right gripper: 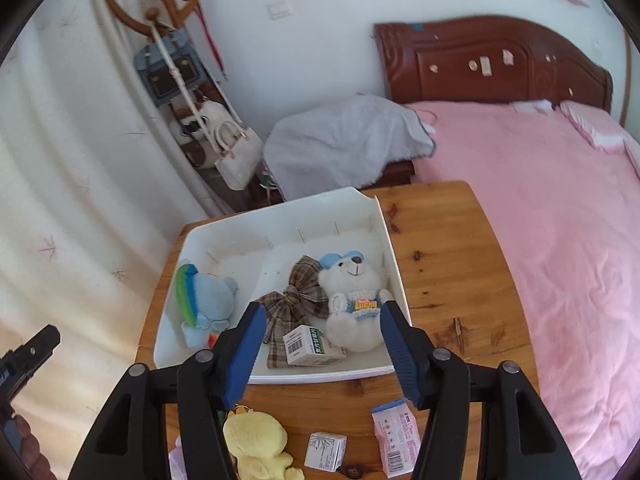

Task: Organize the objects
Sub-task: 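Open the right gripper to drop the white bear into the tray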

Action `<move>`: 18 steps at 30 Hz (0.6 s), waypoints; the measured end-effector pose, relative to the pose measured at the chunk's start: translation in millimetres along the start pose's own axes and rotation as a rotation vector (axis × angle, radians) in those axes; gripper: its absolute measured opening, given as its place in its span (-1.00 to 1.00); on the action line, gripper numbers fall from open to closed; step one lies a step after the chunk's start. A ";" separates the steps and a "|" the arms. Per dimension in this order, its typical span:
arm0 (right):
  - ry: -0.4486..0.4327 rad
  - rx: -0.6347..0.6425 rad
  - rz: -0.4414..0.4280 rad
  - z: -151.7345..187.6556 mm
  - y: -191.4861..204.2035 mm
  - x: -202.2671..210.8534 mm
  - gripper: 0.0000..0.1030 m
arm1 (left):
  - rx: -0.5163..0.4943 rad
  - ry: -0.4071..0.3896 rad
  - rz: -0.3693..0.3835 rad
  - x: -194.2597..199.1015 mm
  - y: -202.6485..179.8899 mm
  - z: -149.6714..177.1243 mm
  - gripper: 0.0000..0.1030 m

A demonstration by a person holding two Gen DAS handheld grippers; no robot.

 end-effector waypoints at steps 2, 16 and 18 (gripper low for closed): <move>-0.025 0.039 -0.008 2.5 3.4 10.7 0.30 | 0.007 -0.017 -0.046 9.6 1.1 1.7 0.33; -0.226 0.311 -0.093 44.6 25.5 60.3 0.54 | 0.152 -0.049 -0.163 41.0 18.3 46.4 0.34; -0.247 0.326 -0.121 52.3 24.1 61.6 0.55 | 0.175 -0.082 -0.153 47.3 20.2 53.2 0.39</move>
Point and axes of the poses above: each gripper's, at about its wrist camera, not at the fingertips, and x roughly against the way its jaws point, y to its left, z to its underside, the point moved 2 cm from there along -x, roughly the way its jaws point, and after that the axes turned 9 degrees about y, right-handed, at the moved point
